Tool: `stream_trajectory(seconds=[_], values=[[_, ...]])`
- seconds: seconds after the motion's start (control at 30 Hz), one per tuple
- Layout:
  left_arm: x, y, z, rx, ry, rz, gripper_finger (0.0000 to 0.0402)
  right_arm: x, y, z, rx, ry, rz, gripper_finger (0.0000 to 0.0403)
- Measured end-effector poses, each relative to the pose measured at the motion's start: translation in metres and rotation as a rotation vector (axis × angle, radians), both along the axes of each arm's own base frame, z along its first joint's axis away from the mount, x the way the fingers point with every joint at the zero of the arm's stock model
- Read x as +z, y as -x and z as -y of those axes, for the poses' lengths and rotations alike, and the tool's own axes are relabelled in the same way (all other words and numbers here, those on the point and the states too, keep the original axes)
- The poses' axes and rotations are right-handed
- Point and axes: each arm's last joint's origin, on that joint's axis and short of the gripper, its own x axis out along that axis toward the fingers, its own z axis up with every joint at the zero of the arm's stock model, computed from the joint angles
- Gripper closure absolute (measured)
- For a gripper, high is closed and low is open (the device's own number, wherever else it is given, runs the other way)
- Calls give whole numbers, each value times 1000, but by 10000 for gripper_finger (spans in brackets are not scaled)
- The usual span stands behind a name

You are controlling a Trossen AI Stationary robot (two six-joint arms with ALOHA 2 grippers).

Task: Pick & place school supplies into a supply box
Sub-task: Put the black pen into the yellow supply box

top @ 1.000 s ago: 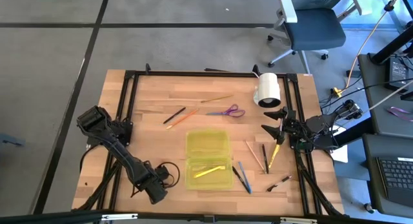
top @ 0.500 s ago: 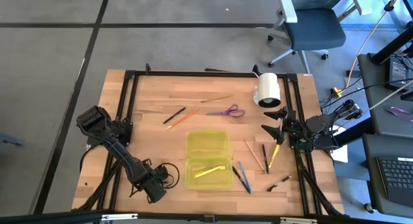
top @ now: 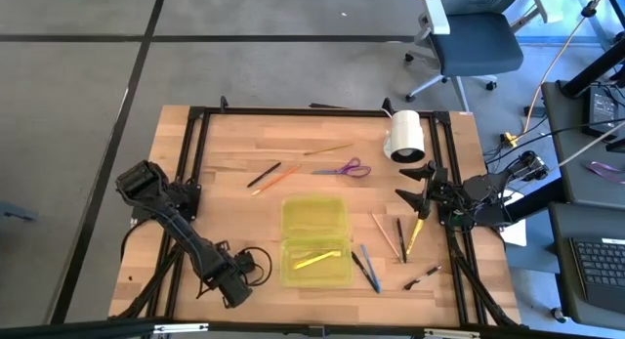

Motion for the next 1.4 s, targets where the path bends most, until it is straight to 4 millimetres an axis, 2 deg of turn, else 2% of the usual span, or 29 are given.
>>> stream_trajectory(seconds=[0.1, 0.23, 0.4, 0.6, 0.73, 0.8, 0.93, 1.23, 1.4], values=[[9, -5, 5, 1, 25, 9, 376, 0, 0, 0, 0, -1, 0, 34], [32, -13, 7, 30, 68, 71, 376, 0, 0, 0, 0, 0, 0, 34], [64, -43, -3, 76, 129, 175, 377, 0, 0, 0, 0, 1, 0, 34], [97, -94, -38, 65, 186, 345, 377, 0, 0, 0, 0, -4, 1, 34], [109, -121, -67, 68, 220, 428, 377, 0, 0, 0, 0, -29, 9, 34], [109, -133, -78, 61, 232, 439, 377, 0, 0, 0, 0, -35, 11, 34], [94, -155, -91, 26, 247, 409, 377, 0, 0, 0, 0, -54, 17, 34], [68, -195, -98, 3, 222, 386, 377, 0, 0, 0, 0, -52, 17, 34], [47, -203, -99, -4, 215, 331, 377, 0, 0, 0, 0, -51, 16, 34]])
